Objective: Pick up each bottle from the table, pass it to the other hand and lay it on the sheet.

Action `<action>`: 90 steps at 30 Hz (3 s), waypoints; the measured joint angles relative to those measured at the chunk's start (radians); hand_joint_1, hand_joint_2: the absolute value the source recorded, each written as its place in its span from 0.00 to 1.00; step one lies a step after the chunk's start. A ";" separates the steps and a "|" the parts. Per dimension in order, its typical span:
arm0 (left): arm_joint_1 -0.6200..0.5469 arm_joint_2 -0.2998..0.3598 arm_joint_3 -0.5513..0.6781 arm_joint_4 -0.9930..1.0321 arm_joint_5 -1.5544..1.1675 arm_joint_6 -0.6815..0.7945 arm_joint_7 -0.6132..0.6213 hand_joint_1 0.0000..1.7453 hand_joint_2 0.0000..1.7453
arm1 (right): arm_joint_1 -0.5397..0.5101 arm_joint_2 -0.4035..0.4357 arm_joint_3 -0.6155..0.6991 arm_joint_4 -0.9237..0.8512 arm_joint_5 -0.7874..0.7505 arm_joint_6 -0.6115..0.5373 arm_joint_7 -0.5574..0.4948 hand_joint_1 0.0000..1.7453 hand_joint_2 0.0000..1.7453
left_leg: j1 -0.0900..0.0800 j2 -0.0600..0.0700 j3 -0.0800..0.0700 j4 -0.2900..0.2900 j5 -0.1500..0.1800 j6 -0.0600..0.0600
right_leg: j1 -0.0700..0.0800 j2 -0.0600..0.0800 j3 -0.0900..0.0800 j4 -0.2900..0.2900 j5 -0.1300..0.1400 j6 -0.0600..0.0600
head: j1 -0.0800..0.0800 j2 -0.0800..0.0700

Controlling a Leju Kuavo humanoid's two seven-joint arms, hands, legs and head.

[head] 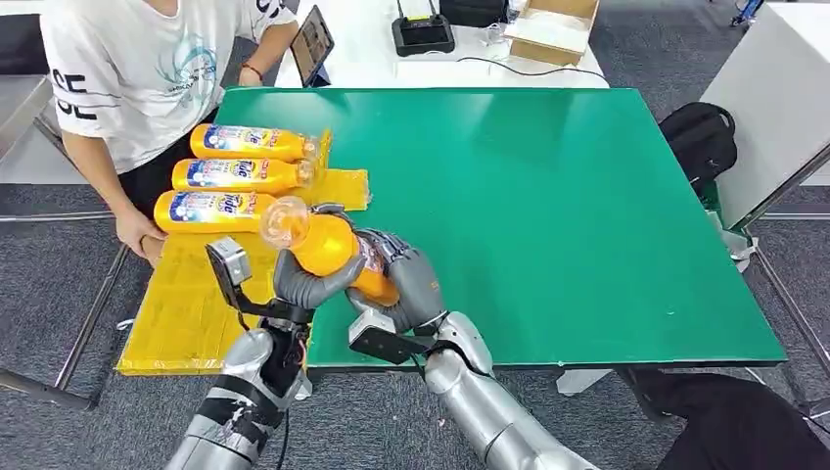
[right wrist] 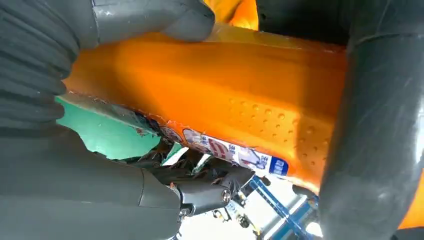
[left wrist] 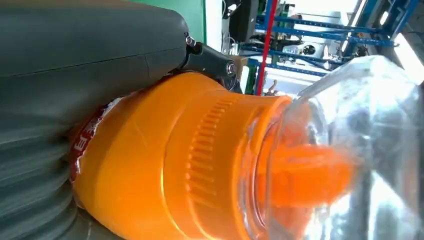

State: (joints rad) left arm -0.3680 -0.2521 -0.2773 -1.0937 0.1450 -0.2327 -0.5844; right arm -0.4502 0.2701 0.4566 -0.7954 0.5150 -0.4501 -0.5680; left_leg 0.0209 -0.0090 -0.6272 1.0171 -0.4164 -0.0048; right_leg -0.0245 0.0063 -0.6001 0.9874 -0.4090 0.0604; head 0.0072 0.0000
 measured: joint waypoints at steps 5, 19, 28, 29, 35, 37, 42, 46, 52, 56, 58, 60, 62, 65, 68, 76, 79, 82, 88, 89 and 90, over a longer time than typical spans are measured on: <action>-0.003 0.000 -0.002 0.000 -0.011 0.013 -0.003 1.00 1.00 | 0.000 0.005 0.000 0.000 0.000 -0.006 0.006 0.00 0.00 | 0.000 0.000 0.000 0.000 0.000 0.000 | 0.000 0.000 0.000 0.000 0.000 0.000 | 0.000 0.000; -0.038 0.001 0.028 0.001 -0.081 0.232 -0.047 1.00 1.00 | 0.026 0.007 0.018 -0.061 -0.088 0.029 -0.034 0.00 0.00 | 0.000 0.000 0.000 0.000 0.000 0.000 | 0.000 0.000 -0.001 0.000 0.000 0.000 | 0.000 0.000; -0.048 0.008 0.106 0.002 -0.148 0.453 -0.105 1.00 1.00 | 0.083 0.000 -0.031 -0.202 -0.223 -0.003 -0.056 0.00 0.00 | 0.000 0.000 -0.001 0.000 0.000 0.000 | 0.000 0.000 -0.001 0.000 0.000 0.000 | 0.000 0.000; -0.051 0.011 0.118 0.004 -0.158 0.472 -0.109 1.00 1.00 | 0.090 -0.002 -0.041 -0.223 -0.231 -0.008 -0.059 0.00 0.00 | 0.000 0.000 -0.001 0.000 0.000 0.000 | 0.000 0.000 -0.001 0.000 0.000 0.000 | 0.000 0.000; -0.056 0.027 0.166 0.010 -0.262 0.595 -0.113 1.00 1.00 | 0.124 -0.011 -0.076 -0.330 -0.261 -0.035 -0.067 0.00 0.00 | 0.000 0.000 -0.001 0.000 0.000 0.000 | 0.000 0.000 -0.001 0.000 0.000 0.000 | 0.000 0.000; -0.059 0.038 0.167 0.016 -0.339 0.669 -0.113 1.00 1.00 | 0.135 -0.013 -0.081 -0.358 -0.261 -0.053 -0.076 0.00 0.00 | 0.000 0.000 -0.001 0.000 0.000 0.000 | 0.000 0.000 -0.001 0.000 0.000 0.000 | 0.000 0.000; -0.096 0.083 0.158 0.110 -0.792 0.898 -0.047 1.00 1.00 | 0.160 -0.021 -0.092 -0.452 -0.257 -0.137 -0.091 0.00 0.00 | 0.000 0.000 -0.001 0.000 0.000 0.000 | 0.000 0.000 -0.001 0.000 0.000 0.000 | 0.000 0.000; -0.107 0.097 0.203 0.153 -1.206 0.926 0.018 1.00 1.00 | 0.170 -0.029 -0.100 -0.502 -0.258 -0.155 -0.091 0.00 0.00 | 0.000 0.000 -0.001 0.000 0.000 0.000 | 0.000 0.000 -0.001 0.000 0.000 0.000 | 0.000 0.000; -0.111 0.105 0.234 0.181 -1.293 0.931 0.050 1.00 1.00 | 0.176 -0.034 -0.103 -0.530 -0.258 -0.158 -0.091 0.00 0.00 | 0.000 0.000 -0.001 0.000 0.000 0.000 | 0.000 0.000 -0.001 0.000 0.000 0.000 | 0.000 0.000; -0.124 0.119 0.237 0.216 -1.592 0.931 0.148 1.00 1.00 | 0.173 -0.034 -0.103 -0.530 -0.265 -0.152 -0.091 0.00 0.00 | 0.000 0.000 -0.001 0.000 0.000 0.000 | 0.000 0.000 -0.001 0.000 0.000 0.000 | 0.000 0.000; -0.142 0.138 0.217 0.254 -1.671 0.922 0.194 1.00 1.00 | 0.168 -0.034 -0.101 -0.530 -0.267 -0.142 -0.091 0.00 0.00 | 0.000 0.000 -0.001 0.000 0.000 0.000 | 0.000 0.000 -0.002 0.000 0.000 0.000 | 0.000 0.000; -0.171 0.160 0.178 0.323 -1.696 0.926 0.242 1.00 1.00 | 0.163 -0.034 -0.097 -0.529 -0.274 -0.134 -0.091 0.00 0.00 | 0.000 0.000 -0.001 0.000 0.000 0.000 | 0.000 0.000 -0.001 0.000 0.000 0.000 | 0.000 0.000; -0.194 0.183 0.144 0.384 -1.697 0.925 0.251 1.00 1.00 | 0.160 -0.034 -0.092 -0.529 -0.278 -0.130 -0.091 0.00 0.00 | 0.000 0.000 -0.001 0.000 0.001 0.000 | 0.000 0.000 -0.001 0.000 0.000 0.000 | 0.000 0.000; -0.241 0.201 0.110 0.516 -1.681 0.892 0.256 1.00 1.00 | 0.158 -0.034 -0.088 -0.526 -0.282 -0.122 -0.091 0.00 0.00 | 0.000 0.000 -0.001 0.000 0.001 0.000 | 0.000 0.000 -0.001 0.001 0.000 0.000 | 0.000 0.000; -0.271 0.217 0.082 0.601 -1.680 0.798 0.284 1.00 1.00 | 0.158 -0.034 -0.082 -0.523 -0.285 -0.110 -0.091 0.00 0.00 | 0.000 0.000 -0.001 0.000 0.001 0.000 | 0.000 0.000 -0.001 0.001 0.000 0.000 | 0.000 0.000; -0.310 0.235 0.050 0.700 -1.681 0.767 0.298 1.00 1.00 | 0.158 -0.034 -0.076 -0.516 -0.288 -0.108 -0.091 0.00 0.00 | 0.000 0.000 -0.002 0.000 0.001 0.000 | 0.000 0.000 -0.002 0.001 0.000 0.000 | 0.000 0.000; -0.321 0.238 0.046 0.714 -1.680 0.741 0.313 1.00 1.00 | 0.158 -0.034 -0.074 -0.513 -0.289 -0.100 -0.090 0.00 0.00 | 0.000 0.000 -0.002 0.000 0.001 0.000 | 0.000 0.000 -0.001 0.001 0.000 0.000 | 0.000 0.000; -0.334 0.240 0.046 0.724 -1.666 0.700 0.327 1.00 1.00 | 0.158 -0.034 -0.074 -0.510 -0.286 -0.094 -0.088 0.00 0.00 | 0.000 -0.001 -0.002 0.000 0.001 0.000 | 0.000 0.000 -0.001 0.001 0.000 0.000 | 0.000 0.000; -0.357 0.244 0.055 0.735 -1.594 0.624 0.327 0.00 1.00 | 0.158 -0.033 -0.064 -0.508 -0.275 -0.083 -0.081 0.00 0.00 | 0.000 0.000 -0.001 0.000 0.001 0.000 | 0.000 0.000 0.000 0.001 0.000 0.000 | 0.000 0.000; -0.360 0.244 0.068 0.736 -1.560 0.606 0.313 0.00 1.00 | 0.158 -0.033 -0.064 -0.508 -0.275 -0.081 -0.078 0.00 0.00 | 0.000 0.000 -0.001 0.000 0.001 0.000 | 0.000 0.000 0.000 0.001 0.000 0.000 | 0.000 0.000; -0.361 0.244 0.079 0.736 -1.536 0.595 0.305 0.00 1.00 | 0.158 -0.033 -0.063 -0.508 -0.275 -0.079 -0.075 0.00 0.00 | 0.000 0.000 -0.001 0.000 0.001 0.000 | 0.000 0.000 -0.001 0.001 0.000 0.000 | 0.000 0.000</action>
State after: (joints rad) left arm -0.7289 -0.0084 -0.1987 -0.3574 -1.3908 0.3624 -0.2797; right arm -0.2924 0.2369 0.3937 -1.3035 0.2399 -0.5295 -0.6432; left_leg 0.0213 -0.0092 -0.6279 1.0170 -0.4150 -0.0052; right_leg -0.0242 0.0063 -0.6007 0.9881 -0.4089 0.0603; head 0.0072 0.0000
